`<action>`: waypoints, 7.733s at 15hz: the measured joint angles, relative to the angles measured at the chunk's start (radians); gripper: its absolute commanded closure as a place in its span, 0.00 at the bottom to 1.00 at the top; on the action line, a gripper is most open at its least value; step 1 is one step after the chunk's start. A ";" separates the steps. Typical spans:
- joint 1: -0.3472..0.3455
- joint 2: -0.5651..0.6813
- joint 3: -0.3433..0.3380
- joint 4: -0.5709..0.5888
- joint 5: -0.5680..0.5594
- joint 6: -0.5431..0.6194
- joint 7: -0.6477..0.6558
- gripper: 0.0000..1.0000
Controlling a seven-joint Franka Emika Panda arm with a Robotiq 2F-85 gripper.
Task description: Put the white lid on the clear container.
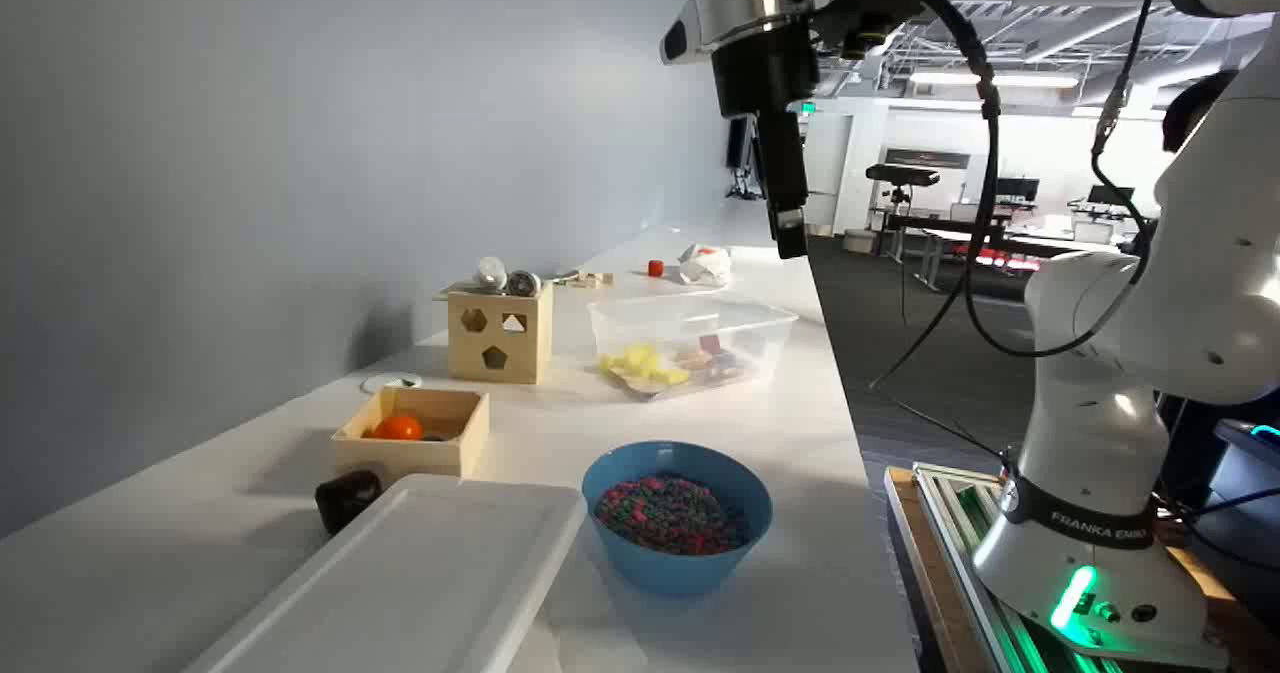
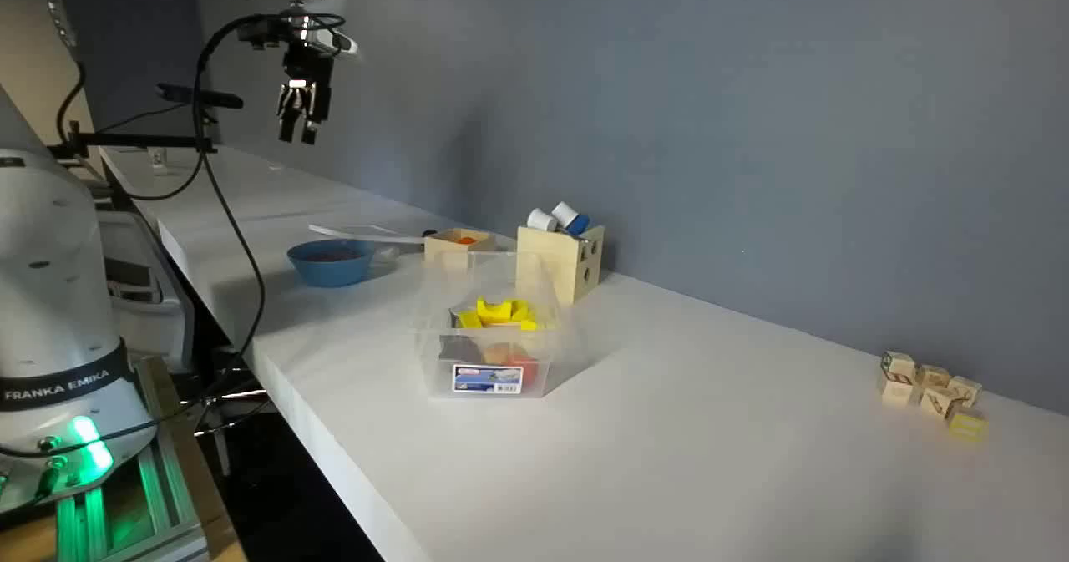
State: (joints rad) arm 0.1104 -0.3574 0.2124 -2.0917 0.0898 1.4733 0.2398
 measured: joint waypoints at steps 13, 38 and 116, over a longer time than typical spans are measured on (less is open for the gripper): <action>-0.023 0.095 -0.130 -0.101 0.164 0.198 -0.113 0.00; -0.027 0.391 -0.137 -0.131 0.762 0.964 -0.429 0.00; -0.053 0.242 -0.173 -0.484 1.383 1.146 -0.727 0.00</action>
State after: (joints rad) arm 0.0574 -0.1158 0.0395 -2.5752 1.4727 2.6193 -0.4876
